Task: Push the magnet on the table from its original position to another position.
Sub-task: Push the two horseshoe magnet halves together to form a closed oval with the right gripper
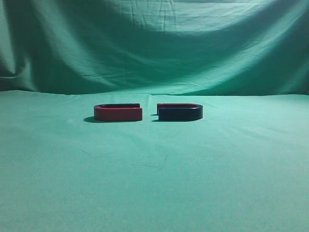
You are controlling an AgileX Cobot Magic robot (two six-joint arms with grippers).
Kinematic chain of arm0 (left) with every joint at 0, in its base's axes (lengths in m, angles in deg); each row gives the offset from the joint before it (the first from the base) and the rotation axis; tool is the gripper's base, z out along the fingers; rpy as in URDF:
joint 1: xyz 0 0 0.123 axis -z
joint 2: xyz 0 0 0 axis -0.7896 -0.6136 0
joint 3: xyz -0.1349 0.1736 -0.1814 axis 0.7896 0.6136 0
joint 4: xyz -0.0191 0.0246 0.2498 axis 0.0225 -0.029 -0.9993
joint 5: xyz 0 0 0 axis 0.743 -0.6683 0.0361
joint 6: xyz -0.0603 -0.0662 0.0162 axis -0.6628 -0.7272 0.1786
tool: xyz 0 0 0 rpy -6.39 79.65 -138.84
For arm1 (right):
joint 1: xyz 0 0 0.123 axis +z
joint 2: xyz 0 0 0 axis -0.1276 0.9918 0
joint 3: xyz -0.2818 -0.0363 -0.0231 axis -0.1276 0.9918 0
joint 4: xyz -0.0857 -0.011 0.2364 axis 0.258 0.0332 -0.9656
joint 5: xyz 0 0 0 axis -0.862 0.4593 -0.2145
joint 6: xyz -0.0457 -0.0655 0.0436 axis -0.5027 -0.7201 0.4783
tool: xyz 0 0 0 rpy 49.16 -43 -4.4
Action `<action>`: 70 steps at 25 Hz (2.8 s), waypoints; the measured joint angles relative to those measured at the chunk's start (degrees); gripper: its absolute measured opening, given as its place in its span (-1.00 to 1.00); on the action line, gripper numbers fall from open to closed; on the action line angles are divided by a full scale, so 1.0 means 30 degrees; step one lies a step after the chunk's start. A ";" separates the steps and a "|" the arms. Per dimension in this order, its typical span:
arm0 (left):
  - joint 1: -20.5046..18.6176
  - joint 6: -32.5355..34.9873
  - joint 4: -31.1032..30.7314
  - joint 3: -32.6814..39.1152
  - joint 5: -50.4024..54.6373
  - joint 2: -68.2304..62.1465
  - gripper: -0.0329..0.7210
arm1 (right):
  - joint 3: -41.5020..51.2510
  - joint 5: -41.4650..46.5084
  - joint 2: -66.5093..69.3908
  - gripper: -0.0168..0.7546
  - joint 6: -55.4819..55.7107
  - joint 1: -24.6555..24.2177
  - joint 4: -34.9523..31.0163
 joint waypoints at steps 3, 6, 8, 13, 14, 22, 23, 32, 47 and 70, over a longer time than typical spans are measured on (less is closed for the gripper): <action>0.0000 0.0000 0.0000 0.0000 0.0000 0.0000 0.07 | 0.0000 0.0000 0.0000 -0.96 0.0000 0.0000 0.0000; 0.0000 0.0000 0.0000 0.0000 0.0000 0.0000 0.07 | 0.0000 0.0000 0.0000 -0.96 0.0000 0.0000 0.0000; 0.0000 0.0000 0.0000 0.0000 0.0000 0.0000 0.07 | 0.0000 0.0000 0.0000 -0.96 0.0000 0.0000 0.0000; 0.0000 0.0000 0.0000 0.0000 0.0000 0.0000 0.07 | 0.0000 0.0000 0.0000 -0.96 0.0000 0.0000 0.0000; 0.0000 0.0000 0.0000 0.0000 0.0000 0.0000 0.07 | 0.0000 0.0000 0.0000 -0.96 0.0000 0.0000 0.0000; 0.0000 0.0000 0.0000 0.0000 0.0000 0.0000 0.07 | 0.0048 -0.1697 0.0000 -0.96 0.0034 0.0000 -0.0532; 0.0000 0.0000 0.0000 0.0000 0.0000 0.0000 0.07 | 0.0048 -0.3152 0.0000 -0.96 0.0237 0.0000 -0.1259; 0.0000 0.0000 0.0000 0.0000 0.0000 0.0000 0.07 | -0.1799 -0.9823 0.0724 -0.96 0.0284 0.0000 -0.1837; 0.0000 0.0000 0.0000 0.0000 0.0000 0.0000 0.07 | -1.4172 0.7495 1.8566 -0.96 0.0147 0.0000 -0.2903; 0.0000 0.0000 0.0000 0.0000 0.0000 0.0000 0.07 | -2.8106 1.0130 3.6589 -0.96 0.0411 0.4405 -0.2158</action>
